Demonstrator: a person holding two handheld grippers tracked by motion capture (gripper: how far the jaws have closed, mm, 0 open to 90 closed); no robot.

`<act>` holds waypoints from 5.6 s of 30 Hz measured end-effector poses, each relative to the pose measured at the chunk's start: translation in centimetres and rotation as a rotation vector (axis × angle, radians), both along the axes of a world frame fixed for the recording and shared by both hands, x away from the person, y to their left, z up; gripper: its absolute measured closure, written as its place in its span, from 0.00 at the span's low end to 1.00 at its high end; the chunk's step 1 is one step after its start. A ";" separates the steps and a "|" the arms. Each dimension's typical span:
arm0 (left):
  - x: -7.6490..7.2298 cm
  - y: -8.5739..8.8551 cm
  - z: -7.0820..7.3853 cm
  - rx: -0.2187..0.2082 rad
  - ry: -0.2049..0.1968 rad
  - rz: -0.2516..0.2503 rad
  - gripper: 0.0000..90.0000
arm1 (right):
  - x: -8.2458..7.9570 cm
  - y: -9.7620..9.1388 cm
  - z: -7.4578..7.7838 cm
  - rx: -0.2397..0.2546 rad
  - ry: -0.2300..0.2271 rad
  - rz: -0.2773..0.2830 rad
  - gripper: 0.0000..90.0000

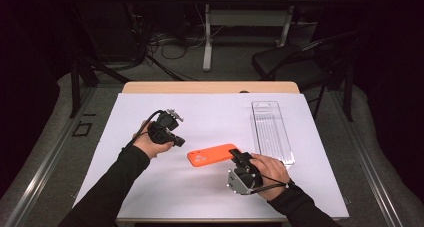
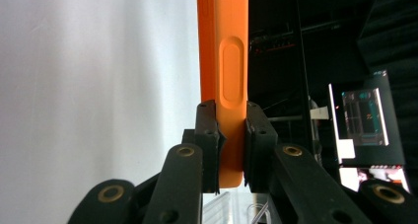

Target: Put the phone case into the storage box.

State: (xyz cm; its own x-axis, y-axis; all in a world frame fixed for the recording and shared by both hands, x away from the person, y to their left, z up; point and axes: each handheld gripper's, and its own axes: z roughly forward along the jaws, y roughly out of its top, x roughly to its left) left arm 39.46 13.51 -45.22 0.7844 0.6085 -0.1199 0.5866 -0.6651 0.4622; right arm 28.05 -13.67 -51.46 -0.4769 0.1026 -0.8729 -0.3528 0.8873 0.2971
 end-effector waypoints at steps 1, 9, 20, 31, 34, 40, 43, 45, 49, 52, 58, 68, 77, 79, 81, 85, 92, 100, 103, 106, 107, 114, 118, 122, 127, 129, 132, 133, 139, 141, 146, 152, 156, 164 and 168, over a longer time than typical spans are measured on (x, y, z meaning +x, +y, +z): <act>0.0 0.0 0.0 0.001 -0.004 -0.001 1.00 | 0.1 -0.1 0.1 0.012 0.007 0.000 0.89; -0.2 0.6 -0.2 -0.058 -0.034 0.026 1.00 | 0.5 -0.6 0.9 0.145 0.110 -0.031 0.89; -0.7 0.7 -0.5 -0.141 -0.077 0.045 1.00 | 1.7 -1.7 1.9 0.435 0.302 -0.071 0.89; -1.4 0.1 -0.5 -0.231 -0.119 0.046 1.00 | 2.8 -2.6 2.3 0.662 0.469 -0.097 0.89; -1.6 0.0 -0.5 -0.259 -0.136 0.052 1.00 | 3.0 -2.7 2.3 0.724 0.500 -0.097 0.89; -2.0 0.1 -0.2 -0.317 -0.172 0.060 1.00 | 3.4 -3.0 2.1 0.844 0.572 -0.088 0.89; -2.1 0.1 -0.2 -0.344 -0.182 0.063 1.00 | 3.7 -3.2 2.0 0.909 0.612 -0.083 0.89; -2.2 0.1 -0.2 -0.358 -0.189 0.063 1.00 | 3.9 -3.2 2.0 0.945 0.630 -0.077 0.89; -2.5 0.3 -0.2 -0.396 -0.194 0.062 1.00 | 4.0 -3.3 2.1 0.988 0.650 -0.074 0.89; -2.6 0.4 -0.3 -0.409 -0.200 0.059 1.00 | 4.1 -3.3 2.2 1.025 0.668 -0.067 0.89; -2.8 0.6 -0.2 -0.437 -0.210 0.065 1.00 | 4.0 -3.3 2.3 1.071 0.677 -0.048 0.89; -3.0 0.4 -0.6 -0.460 -0.201 0.061 0.99 | 3.9 -3.3 2.1 1.074 0.687 -0.046 0.89; -3.2 -0.1 -0.9 -0.502 -0.178 0.040 0.84 | 3.8 -3.3 2.0 1.064 0.695 -0.048 0.89; -3.2 -0.2 -0.9 -0.507 -0.170 0.033 0.80 | 3.8 -3.3 2.0 1.064 0.697 -0.047 0.89; -3.2 -0.3 -0.9 -0.506 -0.174 0.029 0.77 | 3.8 -3.3 2.0 1.063 0.700 -0.046 0.89; -3.2 -0.4 -0.9 -0.506 -0.169 0.013 0.71 | 3.9 -3.4 2.1 1.064 0.712 -0.039 0.89; -3.1 -0.6 -0.8 -0.511 -0.163 -0.011 0.62 | 4.0 -3.6 2.0 1.061 0.741 -0.021 0.89; -2.9 -0.3 -0.2 -0.542 -0.170 -0.078 0.51 | 4.0 -3.8 2.1 1.058 0.761 -0.002 0.89; -2.7 -0.3 0.0 -0.549 -0.162 -0.123 0.50 | 4.0 -3.8 2.1 1.046 0.766 0.014 0.89; -2.5 -0.4 0.2 -0.547 -0.157 -0.148 0.50 | 4.0 -3.7 2.1 1.040 0.770 0.026 0.89; -2.4 -0.5 0.2 -0.549 -0.157 -0.156 0.50 | 4.0 -3.7 2.2 1.038 0.770 0.028 0.89; -1.9 -0.8 0.5 -0.551 -0.148 -0.195 0.49 | 4.1 -3.9 2.2 1.030 0.778 0.036 0.89; -1.6 -1.0 0.6 -0.548 -0.135 -0.208 0.48 | 4.1 -3.9 2.3 1.028 0.776 0.043 0.89; -1.4 -1.3 0.6 -0.531 -0.129 -0.226 0.47 | 4.1 -3.9 2.3 1.025 0.783 0.048 0.89; -1.1 -1.8 0.7 -0.514 -0.128 -0.242 0.48 | 4.1 -3.8 2.3 1.024 0.785 0.057 0.89; -1.1 -2.0 0.7 -0.509 -0.125 -0.252 0.50 | 4.1 -3.8 2.3 1.021 0.789 0.058 0.89; -1.1 -2.2 0.7 -0.508 -0.131 -0.261 0.51 | 4.1 -3.7 2.2 1.022 0.794 0.063 0.89; -1.1 -2.2 0.7 -0.513 -0.130 -0.266 0.53 | 4.2 -3.7 2.2 1.022 0.795 0.064 0.89; -0.8 -2.3 0.5 -0.523 -0.143 -0.283 0.57 | 4.2 -3.7 2.2 1.020 0.800 0.069 0.89; -0.7 -2.4 0.5 -0.528 -0.137 -0.285 0.59 | 4.2 -3.7 2.2 1.019 0.802 0.070 0.89; -0.7 -2.5 0.4 -0.531 -0.129 -0.301 0.62 | 4.2 -3.6 2.2 1.014 0.806 0.073 0.89; -0.7 -2.6 0.3 -0.526 -0.132 -0.317 0.68 | 4.3 -3.6 2.1 1.009 0.805 0.078 0.89; -0.7 -2.7 0.2 -0.529 -0.127 -0.326 0.71 | 4.2 -3.5 2.1 1.005 0.809 0.079 0.89; -0.6 -2.8 0.1 -0.530 -0.123 -0.338 0.77 | 4.2 -3.4 2.1 1.005 0.807 0.088 0.89; -0.5 -2.8 0.0 -0.534 -0.117 -0.342 0.80 | 4.2 -3.5 2.1 1.001 0.809 0.087 0.89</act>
